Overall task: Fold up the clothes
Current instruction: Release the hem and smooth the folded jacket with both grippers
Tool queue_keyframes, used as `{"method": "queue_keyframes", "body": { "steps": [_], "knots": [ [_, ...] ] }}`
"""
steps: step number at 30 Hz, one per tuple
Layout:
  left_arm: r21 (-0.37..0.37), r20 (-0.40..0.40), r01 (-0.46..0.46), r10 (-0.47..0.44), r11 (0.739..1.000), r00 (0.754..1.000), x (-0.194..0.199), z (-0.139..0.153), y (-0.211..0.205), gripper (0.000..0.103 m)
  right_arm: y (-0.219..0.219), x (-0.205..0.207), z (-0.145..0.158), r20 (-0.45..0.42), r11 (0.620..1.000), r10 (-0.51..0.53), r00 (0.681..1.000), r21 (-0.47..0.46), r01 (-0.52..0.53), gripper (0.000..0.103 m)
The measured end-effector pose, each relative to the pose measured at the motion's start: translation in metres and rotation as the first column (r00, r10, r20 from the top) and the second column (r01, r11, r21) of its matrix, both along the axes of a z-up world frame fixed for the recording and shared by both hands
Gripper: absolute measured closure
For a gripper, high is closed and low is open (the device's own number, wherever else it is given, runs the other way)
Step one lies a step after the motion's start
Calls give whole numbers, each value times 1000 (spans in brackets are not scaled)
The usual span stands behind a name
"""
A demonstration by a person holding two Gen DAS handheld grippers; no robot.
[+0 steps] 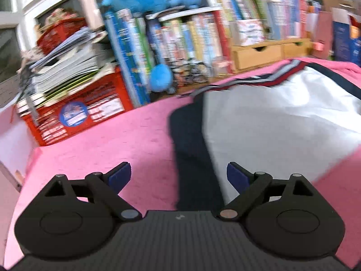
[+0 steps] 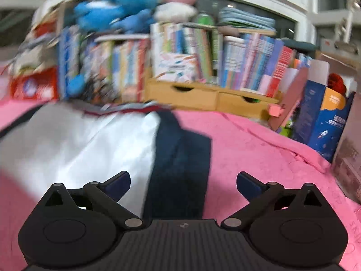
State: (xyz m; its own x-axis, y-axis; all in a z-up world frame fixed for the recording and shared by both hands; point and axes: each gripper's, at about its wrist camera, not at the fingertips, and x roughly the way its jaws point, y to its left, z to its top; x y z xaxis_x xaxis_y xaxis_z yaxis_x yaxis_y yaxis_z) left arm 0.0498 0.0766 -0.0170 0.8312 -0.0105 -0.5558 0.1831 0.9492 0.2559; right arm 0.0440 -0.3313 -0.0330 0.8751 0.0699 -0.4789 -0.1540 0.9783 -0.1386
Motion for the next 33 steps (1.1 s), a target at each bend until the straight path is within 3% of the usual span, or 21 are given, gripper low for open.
{"method": "queue_keyframes", "body": {
  "steps": [4,6,10,12,14,15,16,18,20,22,26,30,33],
  "knots": [
    [107,3,-10,9,994,1000,4,-21,-28,8,24,-11,-21,-10,995,32,999,-92,-33,13],
    [159,-11,-54,57,986,998,11,-34,-31,8,19,-7,-28,-61,998,4,998,-69,-8,39],
    [227,27,-135,133,964,991,13,-49,-21,3,-13,1,-34,-74,984,-153,985,-106,145,39],
    [276,47,-193,188,941,981,12,-49,-16,3,-26,0,-29,-75,970,-235,969,-86,229,42],
    [308,66,-231,221,923,973,9,-46,-12,4,-24,0,-29,-21,901,-380,925,-236,365,45],
    [298,73,-239,228,924,971,5,-41,-12,5,-25,-3,-28,2,885,-397,918,-263,384,44],
    [288,80,-248,235,925,969,0,-36,-12,5,-26,-11,-22,1,916,-357,934,-198,350,44],
    [194,81,-219,207,956,975,-6,-21,-16,5,-24,-24,-10,3,968,-249,969,-38,249,43],
    [97,79,-171,164,980,983,-7,-10,-28,5,-1,-25,-1,29,991,-115,993,73,113,42],
    [70,98,-130,123,989,988,-6,-5,-47,5,34,-16,2,45,996,-9,999,92,5,41],
    [121,86,-94,84,988,993,4,-18,-75,5,97,6,-5,4,985,151,988,81,-151,41],
    [203,38,-154,149,967,988,12,-45,-60,4,108,13,-23,-48,992,124,991,9,-124,34],
    [167,76,-211,201,963,977,5,-52,-27,1,73,6,-31,-69,1000,10,998,-5,-10,29]
  ]
}}
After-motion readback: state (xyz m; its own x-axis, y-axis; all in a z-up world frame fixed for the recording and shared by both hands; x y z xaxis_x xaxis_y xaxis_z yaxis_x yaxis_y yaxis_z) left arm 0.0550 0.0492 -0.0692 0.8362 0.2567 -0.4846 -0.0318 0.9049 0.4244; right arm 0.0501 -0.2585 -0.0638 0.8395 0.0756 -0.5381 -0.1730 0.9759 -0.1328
